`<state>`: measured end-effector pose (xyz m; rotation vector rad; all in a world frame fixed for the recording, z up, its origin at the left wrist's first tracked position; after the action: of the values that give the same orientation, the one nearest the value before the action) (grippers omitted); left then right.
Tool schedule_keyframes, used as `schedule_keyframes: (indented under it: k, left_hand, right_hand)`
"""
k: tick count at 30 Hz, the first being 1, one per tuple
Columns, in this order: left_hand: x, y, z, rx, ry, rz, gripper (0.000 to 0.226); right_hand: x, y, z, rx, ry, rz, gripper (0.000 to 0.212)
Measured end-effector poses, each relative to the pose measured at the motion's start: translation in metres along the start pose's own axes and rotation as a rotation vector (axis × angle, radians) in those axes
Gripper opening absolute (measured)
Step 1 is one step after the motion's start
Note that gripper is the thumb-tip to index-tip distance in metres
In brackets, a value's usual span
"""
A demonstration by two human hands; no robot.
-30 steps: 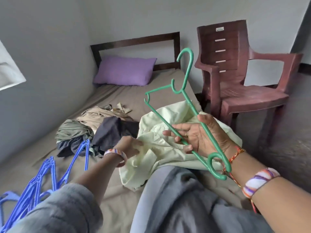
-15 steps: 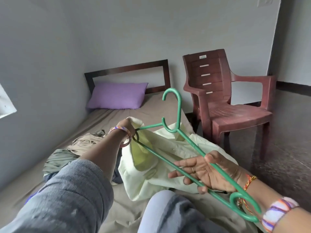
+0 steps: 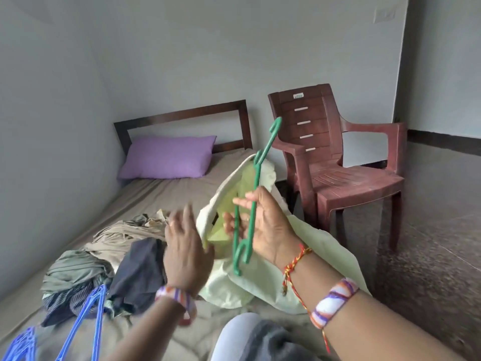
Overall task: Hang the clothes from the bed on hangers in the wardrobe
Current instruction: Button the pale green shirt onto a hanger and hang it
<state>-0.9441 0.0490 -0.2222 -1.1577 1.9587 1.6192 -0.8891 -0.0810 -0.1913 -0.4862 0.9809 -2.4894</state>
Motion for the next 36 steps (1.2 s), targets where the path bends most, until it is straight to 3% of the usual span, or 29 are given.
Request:
schedule_keyframes:
  k: [2, 3, 6, 8, 12, 16, 18, 21, 23, 25, 27, 29, 31, 32, 34, 36]
  left_hand:
    - [0.029, -0.015, 0.012, 0.103, 0.442, 0.303, 0.059]
    - [0.037, -0.018, 0.010, 0.179, 0.526, 0.368, 0.058]
    - [0.047, -0.017, -0.007, 0.330, 0.489, 0.367, 0.032]
    - [0.052, -0.012, -0.021, 0.334, 0.429, 0.345, 0.021]
    - [0.061, 0.001, -0.024, 0.399, 0.427, 0.367, 0.019]
    - [0.059, 0.018, -0.018, 0.567, 0.514, 0.417, 0.036]
    - [0.059, 0.029, -0.022, 0.630, 0.481, 0.466, 0.024]
    - [0.056, 0.049, -0.032, 0.700, 0.360, 0.377, 0.019]
    - [0.049, 0.058, -0.036, 0.839, 0.397, 0.314, 0.017]
    - [0.038, 0.060, -0.035, 1.034, 0.601, 0.281, 0.023]
    - [0.025, 0.056, -0.017, 1.136, 0.770, 0.258, 0.040]
    - [0.007, 0.044, 0.016, 0.877, 0.716, 0.196, 0.059]
    - [-0.006, 0.022, 0.052, 0.558, 0.693, 0.160, 0.064]
    - [-0.009, 0.008, 0.068, 0.527, 0.723, 0.177, 0.062]
    - [-0.011, -0.015, 0.085, 0.784, 0.909, 0.332, 0.054]
    - [-0.004, -0.029, 0.085, 0.983, 1.115, 0.531, 0.066]
  right_hand:
    - [-0.004, -0.011, 0.005, -0.031, -0.017, 0.030, 0.038]
    - [-0.008, -0.013, 0.005, -0.014, -0.021, 0.028, 0.035]
    - [-0.013, -0.011, 0.000, 0.126, 0.073, -0.078, 0.012]
    - [-0.011, -0.003, -0.001, 0.251, 0.156, -0.175, 0.022]
    - [-0.002, 0.007, 0.000, 0.609, 0.280, -0.243, 0.033]
    - [0.001, 0.011, -0.001, 0.779, 0.317, -0.250, 0.034]
    - [-0.003, 0.008, -0.006, 0.899, 0.345, -0.268, 0.038]
    - [-0.011, 0.002, -0.023, 1.280, 0.476, -0.283, 0.040]
    - [-0.012, -0.001, -0.035, 1.356, 0.462, -0.201, 0.029]
    - [-0.011, -0.003, -0.036, 1.387, 0.400, -0.044, 0.024]
    - [-0.005, -0.004, -0.029, 1.335, 0.208, 0.143, 0.036]
    - [0.006, 0.003, -0.022, 1.360, 0.055, 0.249, 0.053]
    - [0.014, 0.015, -0.023, 1.448, 0.042, 0.331, 0.056]
    - [0.018, 0.022, -0.027, 1.496, 0.072, 0.379, 0.049]
    - [0.023, 0.033, -0.038, 1.600, 0.163, 0.438, 0.040]
    - [0.024, 0.038, -0.051, 1.635, 0.263, 0.417, 0.037]
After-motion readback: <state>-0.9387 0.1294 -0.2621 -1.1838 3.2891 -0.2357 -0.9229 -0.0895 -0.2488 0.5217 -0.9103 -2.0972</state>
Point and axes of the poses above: each hand's wrist, its own x-axis away from the middle knuckle, its own y-axis out of the back of the hand, z = x × y, the point moved 2 cm from there along -x, towards the middle knuckle, and after that the axes turned 8 degrees about -z, right-handed, at the moved point
